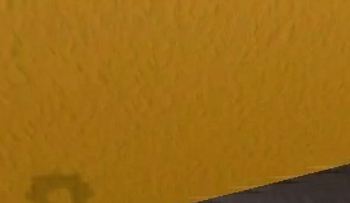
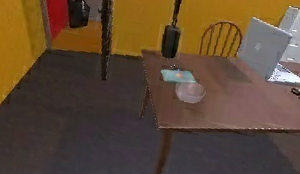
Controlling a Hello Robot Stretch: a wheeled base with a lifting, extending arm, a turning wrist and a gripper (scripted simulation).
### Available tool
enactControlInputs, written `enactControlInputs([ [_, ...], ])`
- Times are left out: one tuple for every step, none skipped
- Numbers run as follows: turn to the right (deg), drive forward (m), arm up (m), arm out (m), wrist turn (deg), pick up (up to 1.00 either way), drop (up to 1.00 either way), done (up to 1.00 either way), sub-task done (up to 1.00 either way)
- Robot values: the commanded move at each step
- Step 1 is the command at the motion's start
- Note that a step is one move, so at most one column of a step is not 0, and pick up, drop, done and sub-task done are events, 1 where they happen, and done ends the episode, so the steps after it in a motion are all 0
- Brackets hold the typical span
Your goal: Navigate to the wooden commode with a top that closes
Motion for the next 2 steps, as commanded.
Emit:
enactControlInputs([
  [45.0, 0.0, 0.0, 0.0, 0.0, 0.0, 0.0, 0.0, 0.0],
  [36.0, 0.0, 0.0, 0.0, 0.0, 0.0, 0.0, 0.0, 0.0],
])
